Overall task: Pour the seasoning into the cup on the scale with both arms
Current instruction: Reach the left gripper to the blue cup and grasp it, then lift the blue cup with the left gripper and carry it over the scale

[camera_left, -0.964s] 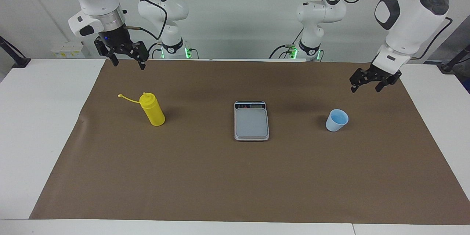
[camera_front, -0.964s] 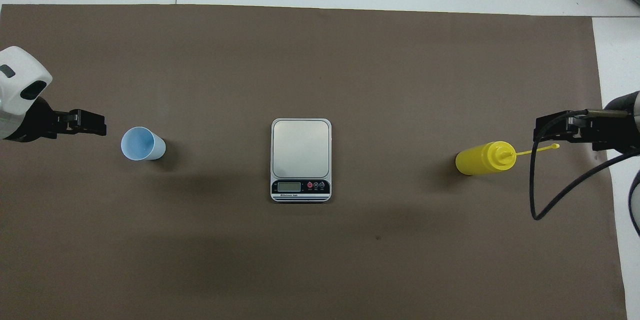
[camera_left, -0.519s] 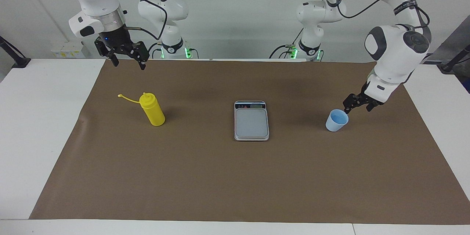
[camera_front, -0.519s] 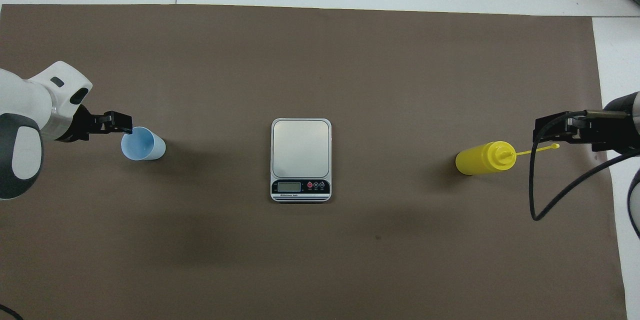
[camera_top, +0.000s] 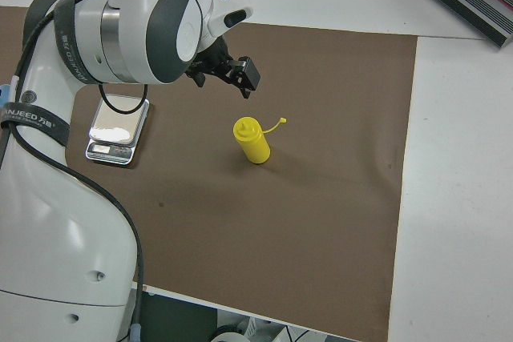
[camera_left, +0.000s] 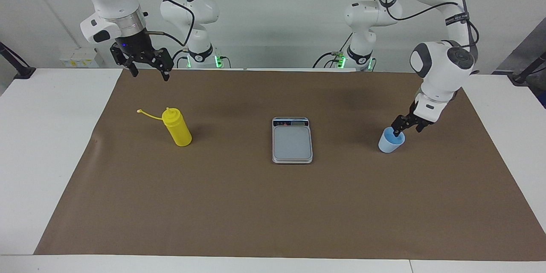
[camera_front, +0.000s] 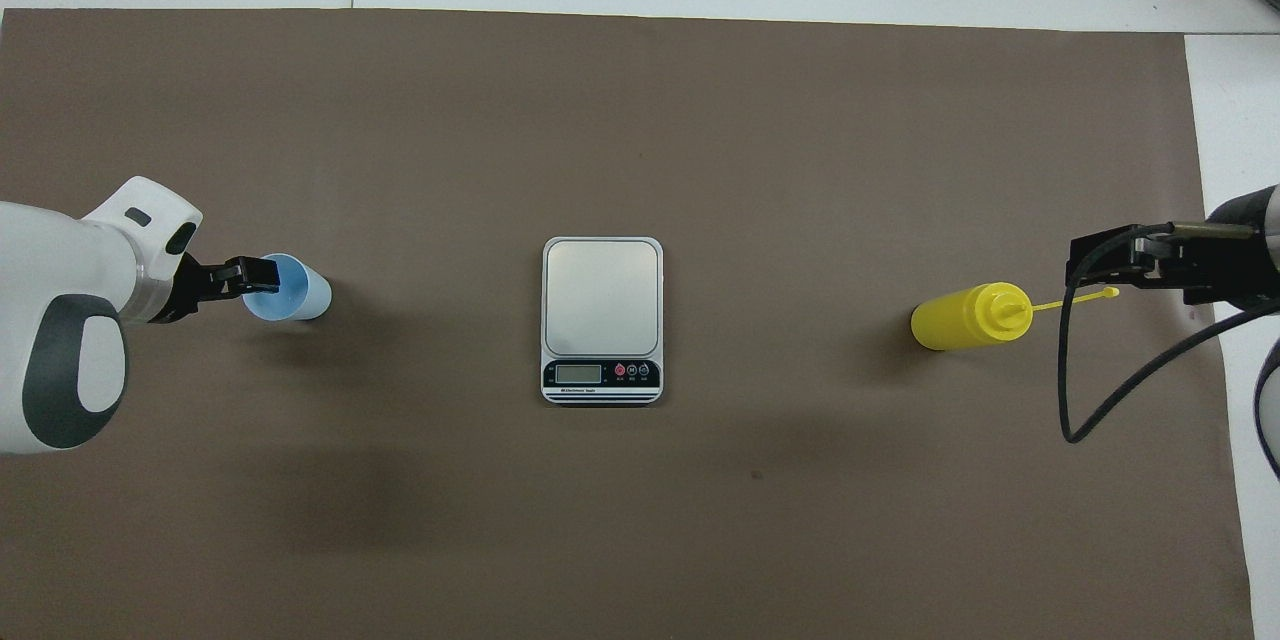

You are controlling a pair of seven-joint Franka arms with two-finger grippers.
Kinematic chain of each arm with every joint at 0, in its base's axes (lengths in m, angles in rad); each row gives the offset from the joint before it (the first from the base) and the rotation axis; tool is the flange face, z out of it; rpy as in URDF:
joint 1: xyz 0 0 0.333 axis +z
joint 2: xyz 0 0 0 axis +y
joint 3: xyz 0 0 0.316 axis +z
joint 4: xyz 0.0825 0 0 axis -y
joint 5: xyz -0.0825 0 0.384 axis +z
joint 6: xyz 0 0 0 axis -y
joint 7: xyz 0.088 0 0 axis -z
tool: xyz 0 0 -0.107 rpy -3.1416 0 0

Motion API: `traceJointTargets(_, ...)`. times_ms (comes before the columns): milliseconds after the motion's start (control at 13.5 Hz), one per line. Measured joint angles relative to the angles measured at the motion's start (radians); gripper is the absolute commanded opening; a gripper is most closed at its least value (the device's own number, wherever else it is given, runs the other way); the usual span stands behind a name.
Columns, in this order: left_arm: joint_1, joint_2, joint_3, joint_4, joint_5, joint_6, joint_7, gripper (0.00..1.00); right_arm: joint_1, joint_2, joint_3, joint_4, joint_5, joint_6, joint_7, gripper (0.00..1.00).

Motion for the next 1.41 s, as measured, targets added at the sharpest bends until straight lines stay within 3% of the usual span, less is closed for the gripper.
traceJointTargets(148,-0.001,0.000,-0.003,-0.013,0.000,0.009,-0.012,0.99,0.000,0.000,0.000,0.000,0.000,0.000,0.000,1.00)
traceJointTargets(222,-0.001,0.000,-0.003,-0.015,0.000,0.013,-0.015,0.90,0.000,0.000,0.000,0.000,0.000,0.000,0.000,1.00)
traceJointTargets(519,-0.001,0.004,-0.004,-0.021,0.000,0.033,-0.027,0.80,0.000,-0.001,0.000,0.000,0.000,0.000,0.000,1.00)
traceJointTargets(593,-0.002,0.012,-0.005,-0.023,0.000,0.044,-0.035,0.72,0.000,-0.001,0.000,0.000,0.000,0.000,0.000,1.00)
traceJointTargets(667,-0.002,0.019,-0.006,-0.023,0.000,0.047,-0.039,0.51,0.000,-0.001,0.000,0.000,0.000,0.000,0.000,1.00)
traceJointTargets(742,-0.003,0.024,-0.006,-0.022,0.000,0.047,-0.042,0.14,0.000,-0.002,-0.001,0.000,0.000,0.000,0.000,1.00)
traceJointTargets(816,-0.003,0.025,-0.007,-0.019,0.000,0.043,-0.042,0.00,0.000,-0.002,-0.001,0.000,0.000,0.000,0.000,1.00)
traceJointTargets(1187,-0.003,0.026,-0.008,0.018,-0.001,0.000,-0.042,0.00,-0.002,-0.002,-0.001,0.000,0.000,0.001,0.000,1.00)
traceJointTargets(1409,-0.003,0.034,-0.009,0.080,-0.001,-0.103,-0.042,0.00,-0.002,-0.002,-0.001,0.000,0.000,0.001,0.000,1.00)
